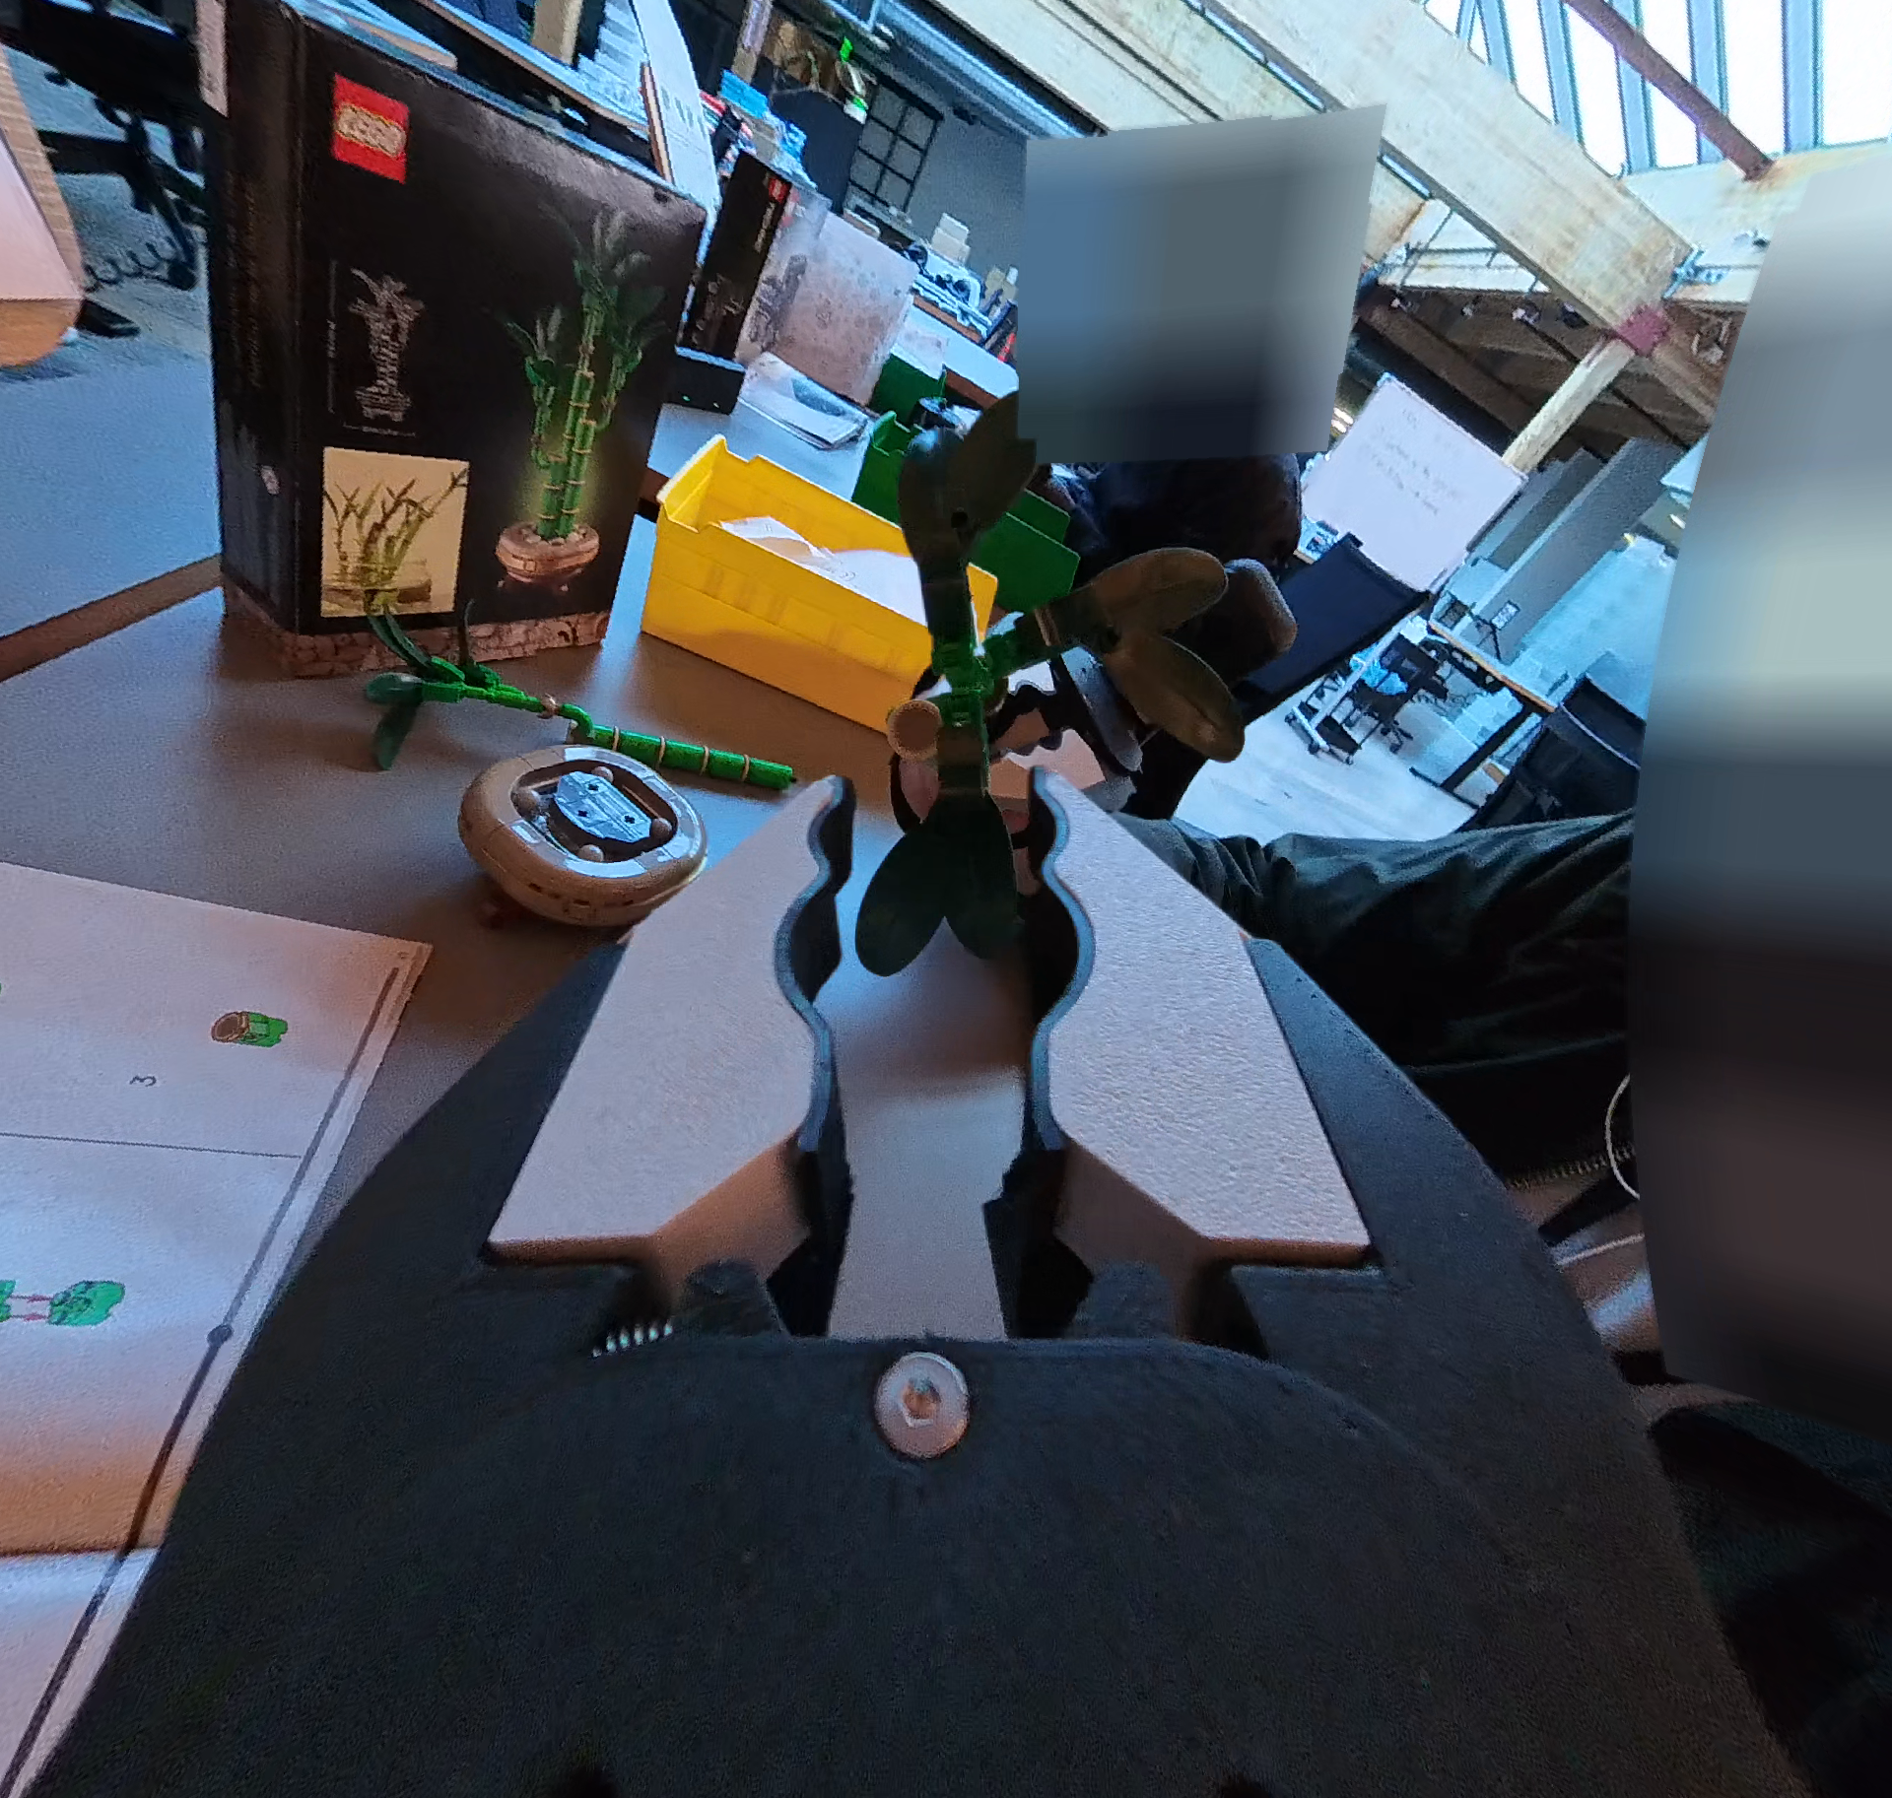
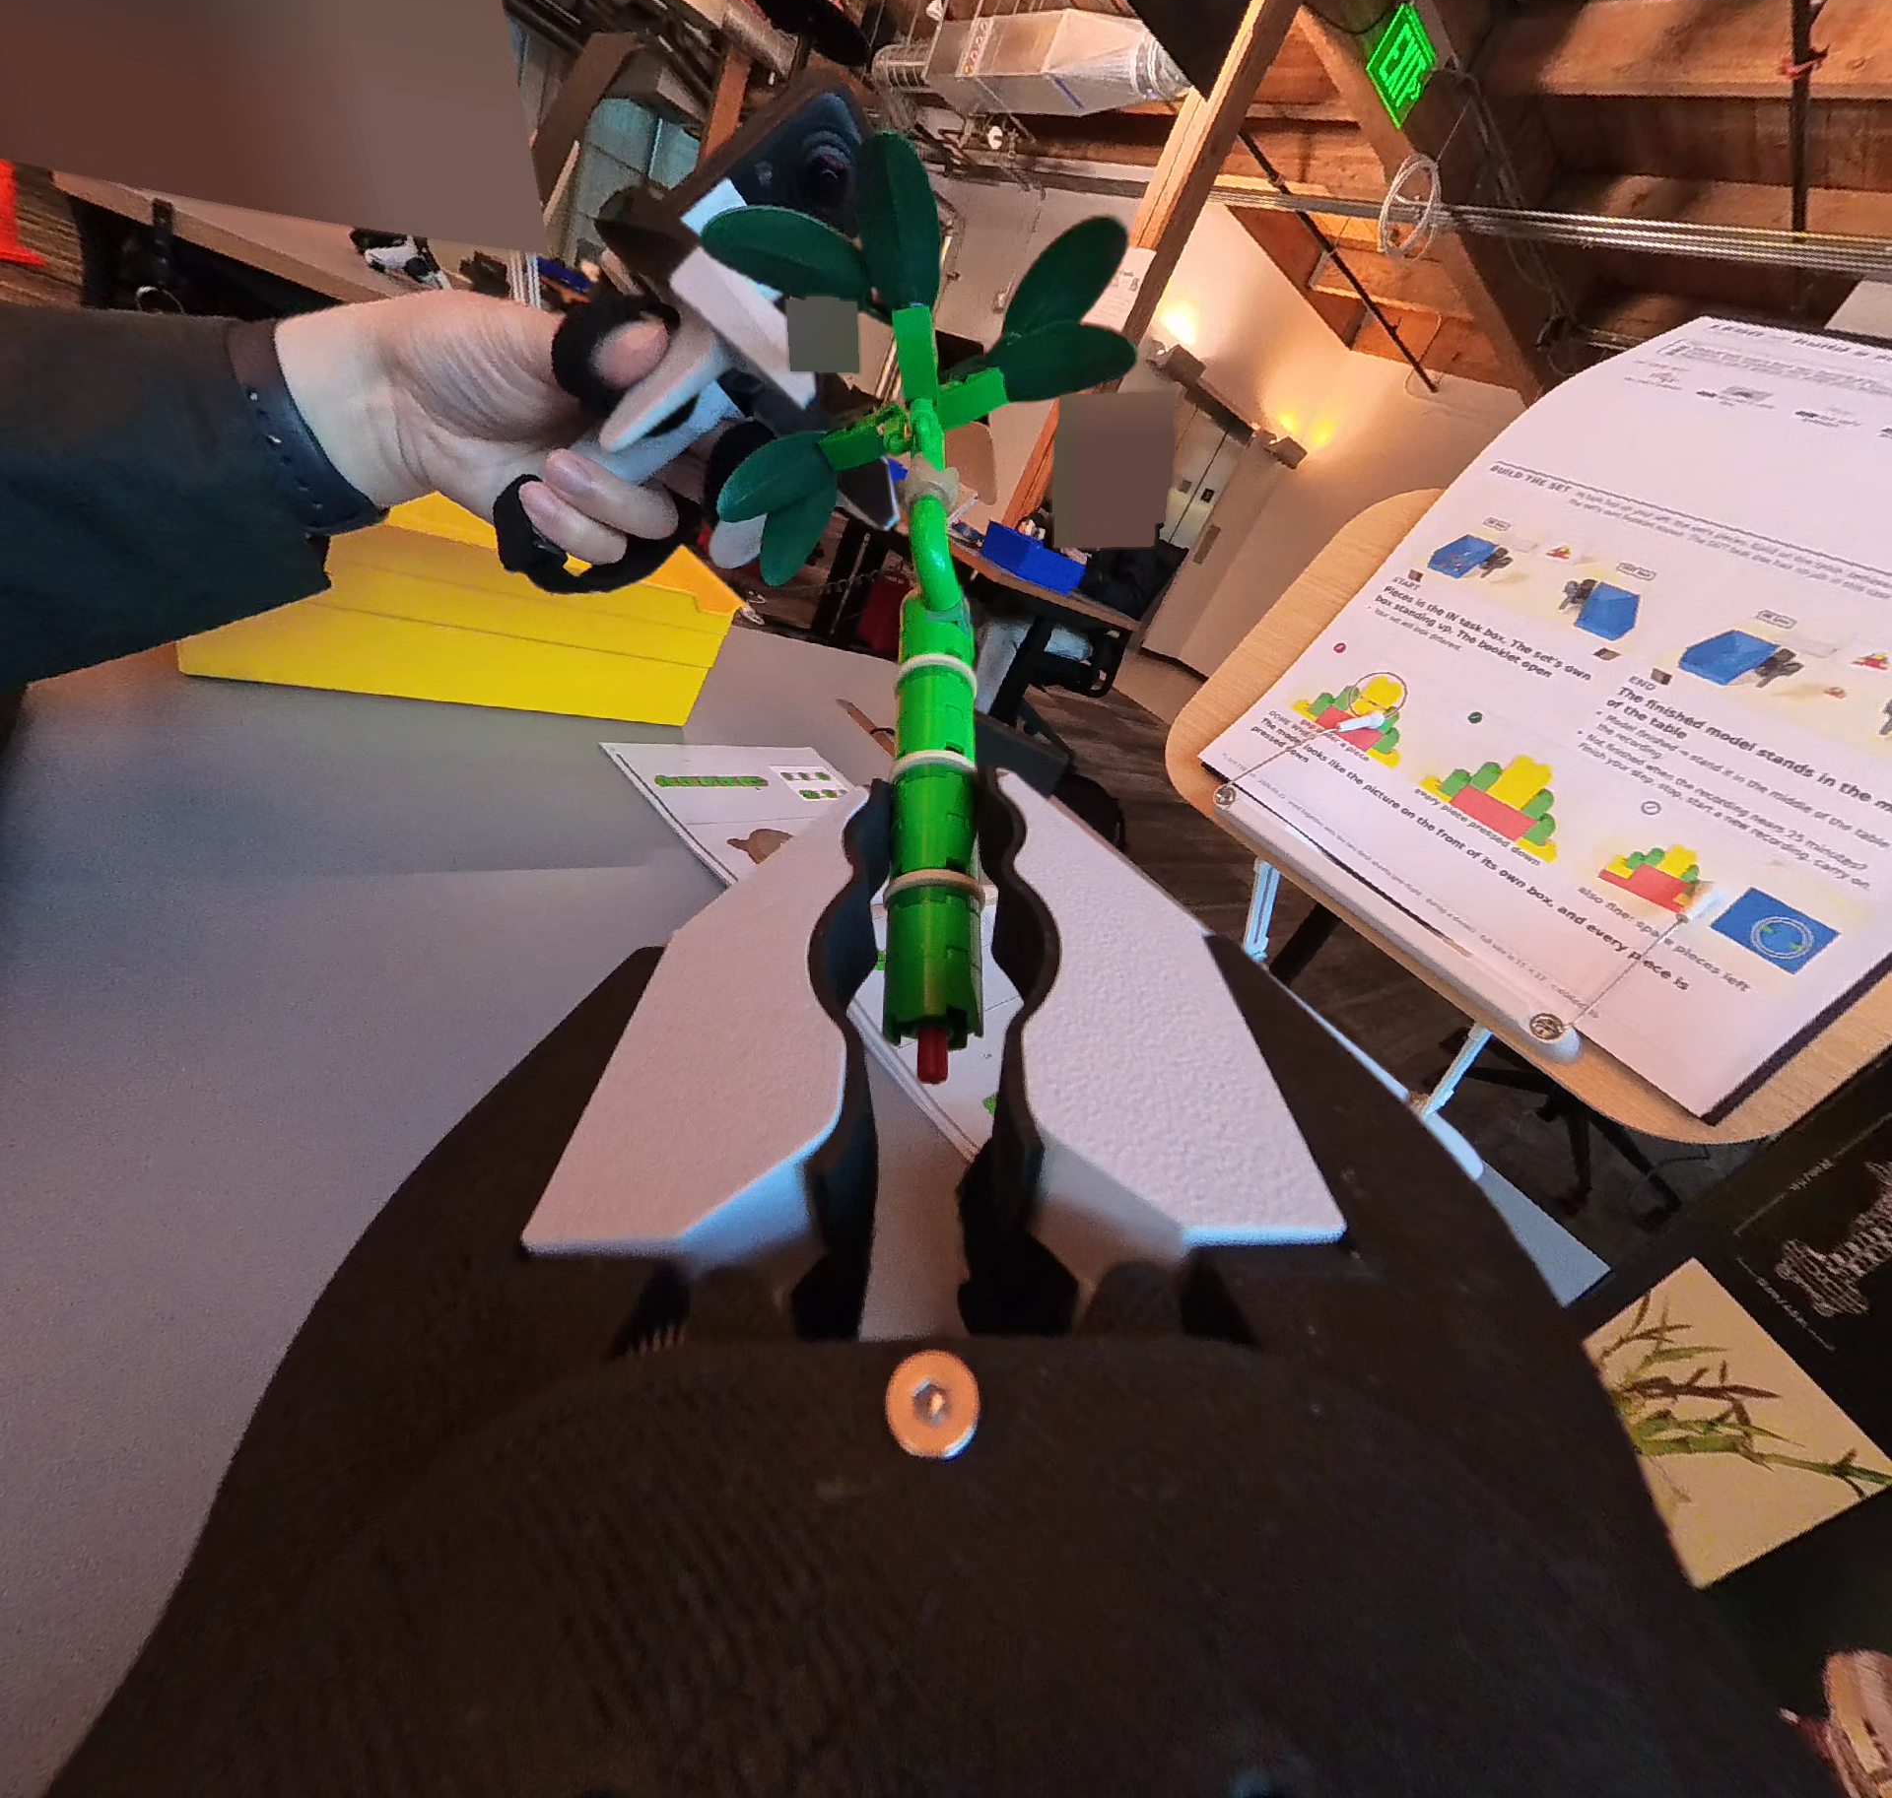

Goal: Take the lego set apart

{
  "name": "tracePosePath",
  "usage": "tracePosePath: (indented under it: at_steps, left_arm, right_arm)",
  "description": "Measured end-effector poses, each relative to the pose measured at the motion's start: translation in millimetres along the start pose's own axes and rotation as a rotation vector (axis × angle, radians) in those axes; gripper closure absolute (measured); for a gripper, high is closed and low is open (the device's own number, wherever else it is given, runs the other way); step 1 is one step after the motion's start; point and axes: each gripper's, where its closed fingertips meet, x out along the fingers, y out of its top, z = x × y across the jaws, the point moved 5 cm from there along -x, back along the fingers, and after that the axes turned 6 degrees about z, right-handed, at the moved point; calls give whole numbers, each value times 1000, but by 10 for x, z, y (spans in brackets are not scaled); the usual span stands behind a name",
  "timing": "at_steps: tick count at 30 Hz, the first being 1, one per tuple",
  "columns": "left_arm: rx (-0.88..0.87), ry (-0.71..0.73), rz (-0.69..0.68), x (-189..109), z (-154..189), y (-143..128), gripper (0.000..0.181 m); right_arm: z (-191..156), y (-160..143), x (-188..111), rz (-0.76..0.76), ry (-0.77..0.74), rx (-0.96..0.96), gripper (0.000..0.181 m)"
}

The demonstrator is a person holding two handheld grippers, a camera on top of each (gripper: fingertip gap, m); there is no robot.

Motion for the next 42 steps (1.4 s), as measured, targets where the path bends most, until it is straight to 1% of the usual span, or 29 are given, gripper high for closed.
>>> tracePosePath:
  at_steps: [2, 3, 4, 6, 9, 12, 14, 16, 20, 22, 24, 25, 26, 27, 28, 30, 31, 32, 33, 35, 36, 39, 42]
  left_arm:
    - [-8, -7, -19, 23, -13, -26, 156]
    - [-8, -23, -29, 27, -5, -45, 170]
    - [-8, -30, -34, 26, -3, -52, 174]
    - [-1, -11, -53, 34, -36, -63, 174]
    - [3, 61, -124, 17, -91, -117, 174]
    - [24, 175, -208, 14, -210, -205, 175]
    - [41, 231, -257, 22, -285, -271, 174]
    - [32, 242, -287, 38, -326, -326, 174]
    - [-33, 252, -291, 38, -380, -372, 174]
    - [-59, 254, -276, 45, -400, -375, 175]
    - [-85, 237, -263, 63, -388, -375, 175]
    - [-97, 226, -255, 76, -379, -376, 175]
    - [-111, 215, -248, 91, -371, -382, 174]
    - [-126, 207, -240, 108, -373, -385, 174]
    - [-131, 210, -231, 108, -388, -385, 174]
    - [-160, 174, -237, 102, -380, -406, 172]
    - [-190, 157, -244, 85, -391, -418, 160]
    - [-210, 149, -245, 58, -399, -412, 152]
    - [-209, 150, -237, 24, -415, -392, 154]
    - [-148, 179, -216, -29, -453, -355, 163]
    - [-123, 195, -226, -37, -465, -365, 162]
    - [-98, 183, -305, 1, -443, -453, 157]
    - [-83, 184, -374, 79, -458, -566, 157]
  right_arm:
    - [-21, -10, 10, 0, 19, 6, 166]
    - [-35, -24, 18, -7, 31, 12, 166]
    - [-46, -56, 32, -22, 45, 21, 166]
    - [-84, -157, 67, -68, 97, 75, 165]
    - [-139, -297, 114, -121, 154, 148, 165]
    - [-192, -249, 157, -83, 172, 209, 161]
    - [-217, -190, 202, -72, 162, 260, 158]
    - [-202, -187, 266, -86, 112, 301, 157]
    - [-178, -392, 433, -206, 35, 376, 141]
    - [-206, -443, 528, -242, 23, 394, 139]
    - [-194, -457, 620, -250, -18, 366, 141]
    - [-184, -463, 659, -256, -34, 345, 146]
    - [-191, -462, 695, -260, -27, 325, 155]
    - [-221, -458, 719, -268, 9, 301, 169]
    - [-214, -473, 725, -288, 7, 263, 169]
    - [-222, -487, 699, -316, 21, 199, 169]
    - [-213, -499, 671, -333, 13, 172, 169]
    - [-207, -513, 643, -350, 10, 145, 169]
    - [-204, -530, 615, -367, 10, 120, 169]
    - [-207, -562, 567, -395, 13, 88, 169]
    - [-212, -581, 545, -409, 15, 84, 169]
    - [-241, -632, 497, -431, 31, 86, 169]
    - [-260, -665, 489, -439, 43, 104, 169]
